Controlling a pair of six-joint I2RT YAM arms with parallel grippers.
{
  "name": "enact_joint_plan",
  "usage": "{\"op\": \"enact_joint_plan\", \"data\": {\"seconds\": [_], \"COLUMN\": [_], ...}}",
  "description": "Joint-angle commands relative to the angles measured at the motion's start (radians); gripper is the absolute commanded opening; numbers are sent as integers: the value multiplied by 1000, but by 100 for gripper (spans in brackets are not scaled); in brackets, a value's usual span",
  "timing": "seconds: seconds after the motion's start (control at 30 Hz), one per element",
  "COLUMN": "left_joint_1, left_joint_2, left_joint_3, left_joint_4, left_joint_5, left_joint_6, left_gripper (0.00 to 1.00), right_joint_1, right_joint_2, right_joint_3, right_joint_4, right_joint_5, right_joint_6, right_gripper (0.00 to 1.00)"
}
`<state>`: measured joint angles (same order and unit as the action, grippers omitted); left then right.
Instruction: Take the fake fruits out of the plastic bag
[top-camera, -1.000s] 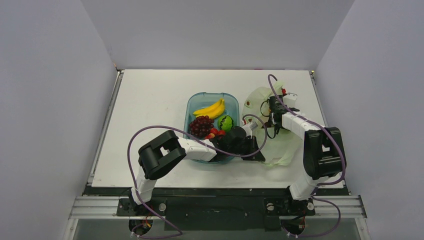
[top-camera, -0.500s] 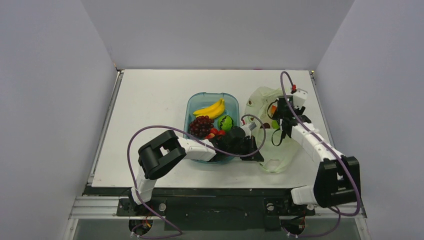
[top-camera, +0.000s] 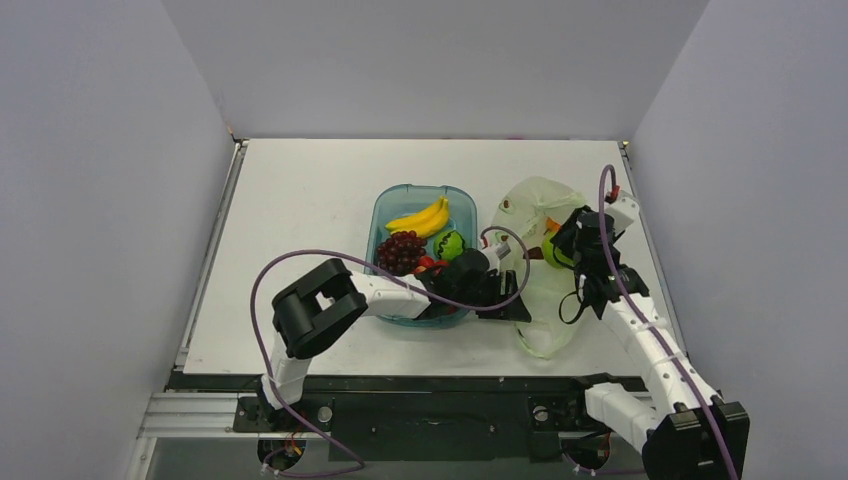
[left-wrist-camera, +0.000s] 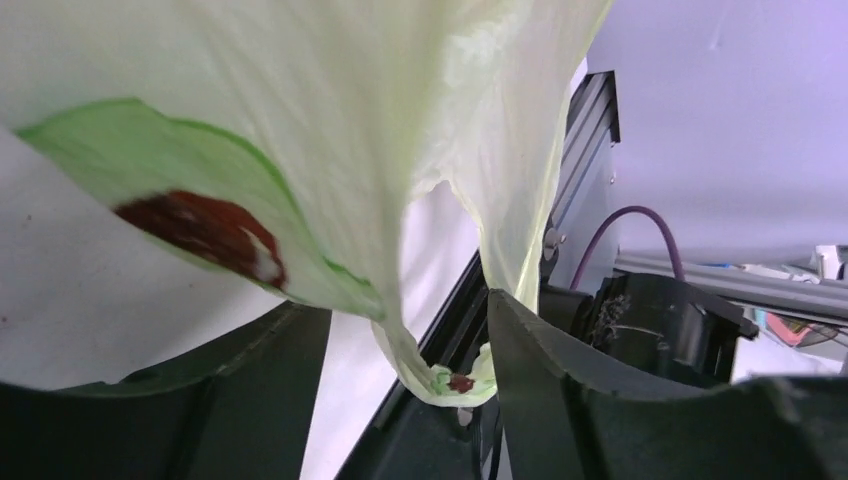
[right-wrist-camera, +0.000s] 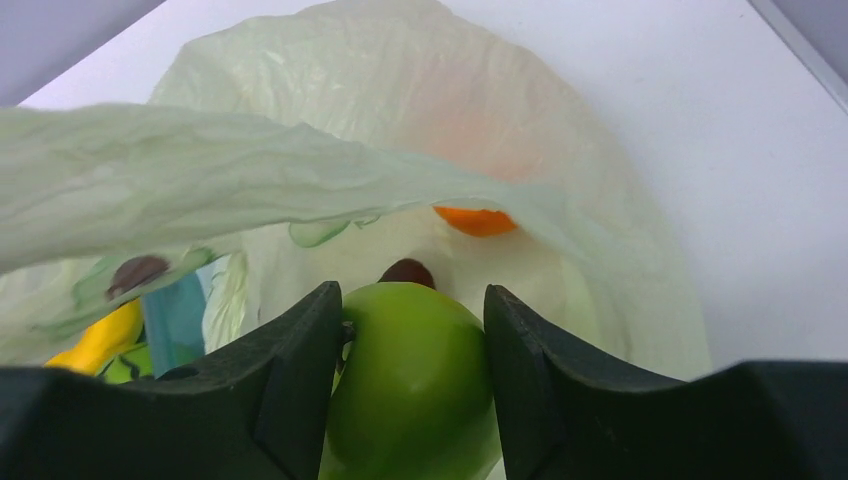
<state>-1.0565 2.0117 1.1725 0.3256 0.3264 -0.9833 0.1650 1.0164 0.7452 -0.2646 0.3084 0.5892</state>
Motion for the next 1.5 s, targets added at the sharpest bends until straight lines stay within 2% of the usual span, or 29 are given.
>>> {"op": "enact_joint_plan", "data": {"seconds": [0.0, 0.03, 0.17, 0.37, 0.5, 0.57, 0.77, 0.97, 1.07, 1.23, 1.33, 1.47], "left_joint_1": [8, 9, 20, 47, 70, 86, 134, 147, 148, 148, 148, 148], "left_joint_2": [-137, -170, -268, -447, -636, -740, -1055, -1283, -1347, -1415, -1429, -1428], "left_joint_3": [17, 15, 5, -35, -88, -119, -145, -142, -142, -153, -162, -173], "left_joint_4": [-57, -67, -97, -180, -356, -443, -717, -863, -912, -959, -968, -965], "left_joint_5": [-24, -30, -41, -54, -202, -322, -566, -741, -781, -818, -818, -819], "left_joint_6": [92, 103, 148, 217, 294, 328, 406, 410, 400, 367, 354, 351], "left_gripper": [61, 66, 75, 79, 80, 82, 85, 90, 90, 91, 91, 91], "right_joint_1": [4, 4, 12, 90, 195, 263, 491, 652, 737, 807, 833, 852], "right_joint_2": [-100, -125, -158, -192, -180, -162, 18, 334, 461, 680, 743, 781], "right_joint_3": [-25, -26, -4, 2, 11, 17, 94, 264, 376, 514, 556, 536], "right_joint_4": [-30, -41, -121, -162, -99, -51, 94, 225, 237, 196, 147, 123], "right_joint_5": [-105, -118, -187, -276, -295, -292, -246, -266, -269, -279, -228, -151], "right_joint_6": [21, 13, -9, 12, 17, 33, 82, 104, 87, 41, 17, -9], "right_gripper": [0, 0, 0, 0, 0, 0, 0, 0, 0, 0, 1, 3]}}
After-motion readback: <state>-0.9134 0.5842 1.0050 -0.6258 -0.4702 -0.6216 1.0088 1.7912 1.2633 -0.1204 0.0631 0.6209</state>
